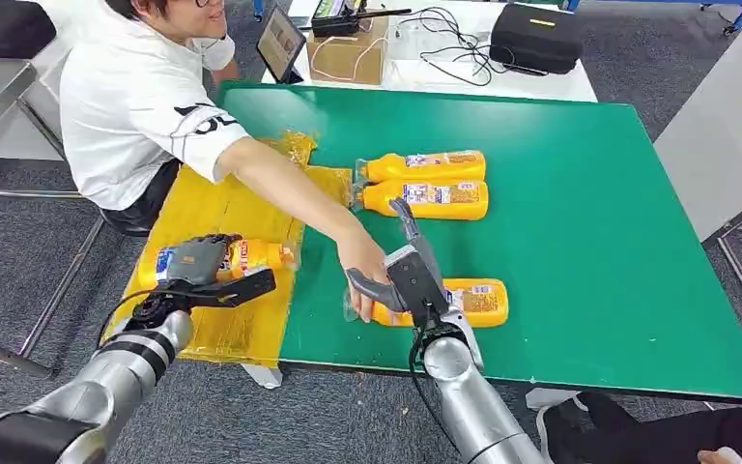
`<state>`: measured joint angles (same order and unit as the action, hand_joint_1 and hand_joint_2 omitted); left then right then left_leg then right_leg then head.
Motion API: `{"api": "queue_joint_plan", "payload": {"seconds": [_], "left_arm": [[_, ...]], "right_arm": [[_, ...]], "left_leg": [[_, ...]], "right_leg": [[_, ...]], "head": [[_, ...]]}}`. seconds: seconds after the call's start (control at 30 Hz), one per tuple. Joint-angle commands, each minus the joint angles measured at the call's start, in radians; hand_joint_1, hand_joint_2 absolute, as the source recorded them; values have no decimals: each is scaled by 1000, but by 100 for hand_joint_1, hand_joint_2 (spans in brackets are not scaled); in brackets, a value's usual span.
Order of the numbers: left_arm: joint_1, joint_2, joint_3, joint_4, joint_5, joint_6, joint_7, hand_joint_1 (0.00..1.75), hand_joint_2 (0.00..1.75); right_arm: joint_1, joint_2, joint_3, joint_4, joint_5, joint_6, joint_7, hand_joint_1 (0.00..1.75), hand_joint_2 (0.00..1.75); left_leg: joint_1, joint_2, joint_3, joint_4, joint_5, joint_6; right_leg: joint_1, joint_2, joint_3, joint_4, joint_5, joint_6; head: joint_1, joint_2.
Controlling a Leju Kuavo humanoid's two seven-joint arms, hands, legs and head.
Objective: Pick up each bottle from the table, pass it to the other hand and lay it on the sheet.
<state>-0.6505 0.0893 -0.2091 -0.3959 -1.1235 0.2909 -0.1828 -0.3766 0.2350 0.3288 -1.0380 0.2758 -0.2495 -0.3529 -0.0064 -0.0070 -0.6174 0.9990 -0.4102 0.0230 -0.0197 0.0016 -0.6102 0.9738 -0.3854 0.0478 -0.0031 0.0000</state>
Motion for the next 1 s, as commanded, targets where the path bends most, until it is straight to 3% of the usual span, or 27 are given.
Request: {"api": "queue_joint_plan", "payload": {"seconds": [0.03,0.13,0.17,0.23,0.27,0.33,0.37,0.5,0.7,0.87,0.9,0.97,1.0], "left_arm": [[7,58,-87,146,-31,-117,-20,175,175],[16,53,-74,143,-22,-125,-20,175,175],[19,51,-66,139,-17,-116,-23,147,175],[19,51,-66,139,-17,-116,-23,147,175],[24,45,-45,135,-1,-104,-36,0,175],[38,35,20,121,62,-107,-117,0,175],[48,31,44,114,86,-105,-154,0,0],[109,28,138,67,210,-114,-355,0,0],[108,28,138,65,212,-116,-357,0,0],[110,26,152,59,231,-122,-379,0,0],[118,26,174,48,260,-130,-417,0,0],[141,22,216,10,326,-147,-499,0,0],[158,17,230,-27,363,-159,-515,0,0]], "right_arm": [[-72,-20,41,78,-6,19,-1,0,175],[-77,-24,48,83,0,24,1,0,175],[-79,-25,50,84,3,24,3,0,175],[-79,-25,50,84,3,24,3,0,175],[-80,-28,53,86,9,24,8,0,175],[-85,-33,60,101,19,31,15,0,175],[-87,-35,61,111,22,31,17,0,175],[-85,-48,68,147,46,25,17,0,175],[-86,-50,67,148,46,26,17,0,175],[-85,-50,68,147,49,24,18,0,175],[-86,-54,72,149,59,18,22,0,0],[-88,-63,73,159,74,16,31,0,0],[-90,-68,73,168,81,19,35,0,175]], "left_leg": [[0,5,7,-1,-2,-1],[1,9,11,-1,-3,-2],[0,8,10,-2,-2,-2],[1,8,12,-2,-2,-2],[0,7,12,-2,-2,-2],[1,8,14,-2,-3,-3],[0,7,13,-2,-2,-2],[1,7,15,-3,-3,-2],[0,0,16,-1,-2,-2],[0,1,17,-2,-2,-3],[1,2,17,-2,-2,-3],[1,2,19,-2,-2,-3],[0,1,19,-2,-2,-2]], "right_leg": [[0,5,4,-1,0,-1],[1,8,7,-2,0,-3],[1,6,7,-1,0,-2],[1,7,9,-2,0,-3],[1,6,8,-2,0,-2],[2,6,11,-2,0,-3],[1,5,10,-2,0,-2],[1,6,12,-3,0,-2],[0,2,15,-1,-3,-2],[1,3,16,-2,-2,-2],[1,4,16,-2,-2,-3],[1,4,18,-2,-2,-2],[0,3,18,-2,-3,-1]], "head": [[1,0],[1,0],[0,0],[0,0],[1,0],[0,0],[0,0],[1,0],[1,0],[0,0],[0,0],[0,0],[0,0]]}}
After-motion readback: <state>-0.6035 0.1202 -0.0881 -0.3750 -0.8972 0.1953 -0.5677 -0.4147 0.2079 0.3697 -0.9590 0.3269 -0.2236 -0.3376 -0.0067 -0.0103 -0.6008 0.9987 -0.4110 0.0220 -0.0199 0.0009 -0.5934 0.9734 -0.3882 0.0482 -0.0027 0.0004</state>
